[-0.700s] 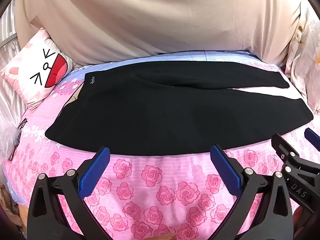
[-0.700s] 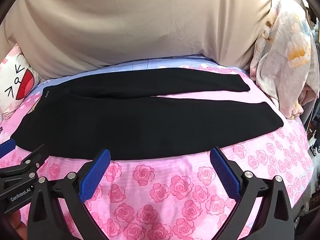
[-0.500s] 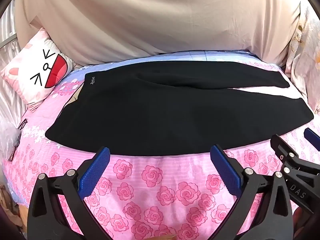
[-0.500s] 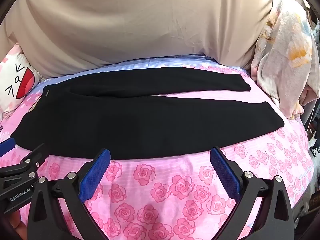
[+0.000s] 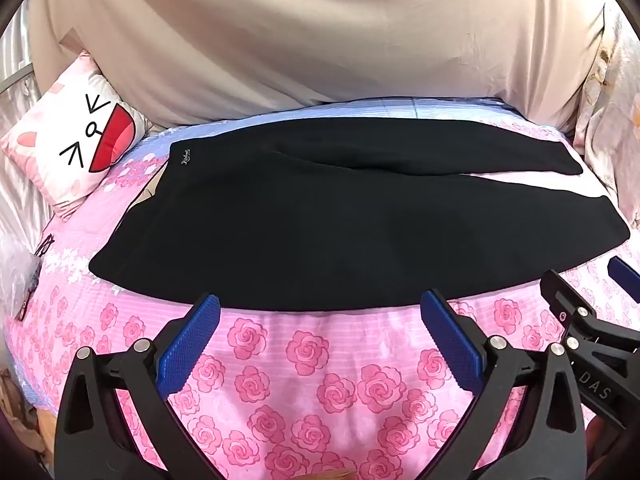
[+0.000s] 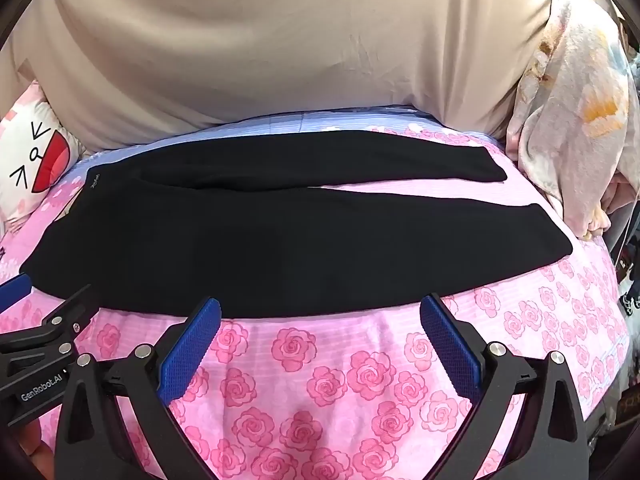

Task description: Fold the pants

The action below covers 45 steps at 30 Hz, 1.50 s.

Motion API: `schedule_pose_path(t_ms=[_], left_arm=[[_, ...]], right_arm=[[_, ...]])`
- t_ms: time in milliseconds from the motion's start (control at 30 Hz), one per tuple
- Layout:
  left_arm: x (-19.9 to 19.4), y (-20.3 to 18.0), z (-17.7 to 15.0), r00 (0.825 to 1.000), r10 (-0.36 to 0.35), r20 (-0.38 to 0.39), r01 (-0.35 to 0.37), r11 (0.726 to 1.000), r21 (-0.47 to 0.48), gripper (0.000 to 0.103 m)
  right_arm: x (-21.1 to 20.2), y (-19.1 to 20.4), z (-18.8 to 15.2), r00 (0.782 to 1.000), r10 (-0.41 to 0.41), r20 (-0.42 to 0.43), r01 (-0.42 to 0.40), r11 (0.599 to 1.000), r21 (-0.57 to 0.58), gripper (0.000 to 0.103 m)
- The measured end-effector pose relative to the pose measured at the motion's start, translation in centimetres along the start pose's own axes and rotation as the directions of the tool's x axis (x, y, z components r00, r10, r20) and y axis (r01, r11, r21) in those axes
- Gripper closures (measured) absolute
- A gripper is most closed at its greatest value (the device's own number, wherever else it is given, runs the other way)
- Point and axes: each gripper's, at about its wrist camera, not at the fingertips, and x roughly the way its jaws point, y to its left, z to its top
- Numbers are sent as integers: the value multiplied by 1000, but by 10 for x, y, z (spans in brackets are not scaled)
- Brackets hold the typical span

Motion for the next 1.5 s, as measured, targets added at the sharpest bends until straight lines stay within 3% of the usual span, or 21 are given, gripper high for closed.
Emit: schedule_pose_path(t_ms=[1500], left_arm=[[6, -2, 0, 1000, 27, -10, -27, 1000, 11, 5]], right_arm=[[8, -4, -3, 1000, 7, -16, -7, 1000, -3, 5]])
